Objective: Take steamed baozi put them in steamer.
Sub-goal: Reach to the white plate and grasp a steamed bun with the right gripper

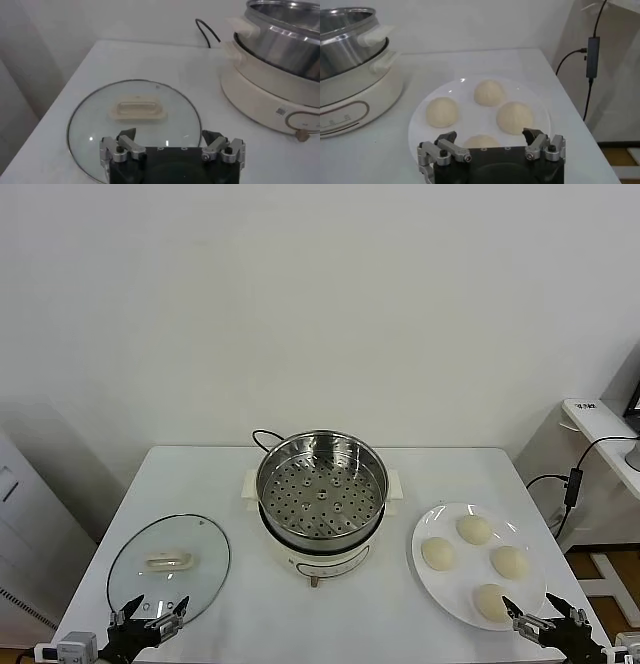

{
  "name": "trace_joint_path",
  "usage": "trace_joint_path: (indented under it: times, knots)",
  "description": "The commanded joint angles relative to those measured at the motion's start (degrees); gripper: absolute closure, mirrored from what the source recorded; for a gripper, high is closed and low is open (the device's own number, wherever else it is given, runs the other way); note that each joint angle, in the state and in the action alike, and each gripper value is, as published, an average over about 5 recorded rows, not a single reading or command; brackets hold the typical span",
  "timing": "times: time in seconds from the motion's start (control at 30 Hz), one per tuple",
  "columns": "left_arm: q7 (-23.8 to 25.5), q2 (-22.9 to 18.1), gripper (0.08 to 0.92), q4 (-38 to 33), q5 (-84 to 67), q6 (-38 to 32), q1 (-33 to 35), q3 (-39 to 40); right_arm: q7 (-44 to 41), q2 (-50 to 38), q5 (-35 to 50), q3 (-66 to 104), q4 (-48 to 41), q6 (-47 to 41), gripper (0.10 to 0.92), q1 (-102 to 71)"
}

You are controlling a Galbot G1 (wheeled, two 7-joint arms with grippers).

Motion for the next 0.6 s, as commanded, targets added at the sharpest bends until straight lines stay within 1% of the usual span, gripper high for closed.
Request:
trace_joint_path:
  times: [0.03,0.17,0.23,0.27,0.33,0.47,0.6]
  knots:
    - [-0.03,0.08,0.177,0.02,-0.14,0.08,0.01,0.06,0.08,-0.06,-0.22,0.09,0.04,-0.13,0.203,-0.01]
    - [-0.04,0.14,0.177,0.1,-0.12,0.07,0.0,0.07,-0.26,-0.17,-1.05,0.18,0.03,-0.14,0.203,0.1]
    - [-0.04,0.14,0.177,0.2,-0.11,0.05,-0.01,0.08,-1.14,-0.28,-2.9,0.45,-0.1,0.57,0.203,0.43]
    - [-0.04,0.14,0.177,0.25,-0.1,0.03,-0.02,0.09,-1.7,-0.36,-5.42,0.71,-0.29,1.25,0.203,0.93]
    - [0.0,0.1,0.177,0.27,-0.01,0.0,-0.05,0.12,-2.64,-0.55,-12.22,1.29,-0.97,2.97,0.203,2.84]
    - [0.14,-0.16,0.177,0.17,0.56,-0.02,-0.31,0.14,-4.61,-1.84,-31.01,2.25,-2.71,5.78,0.203,10.19]
    - [0.23,-0.22,0.177,-0.09,0.94,0.05,-0.75,0.24,-6.94,-5.11,-43.39,1.69,-2.93,5.54,0.203,18.07]
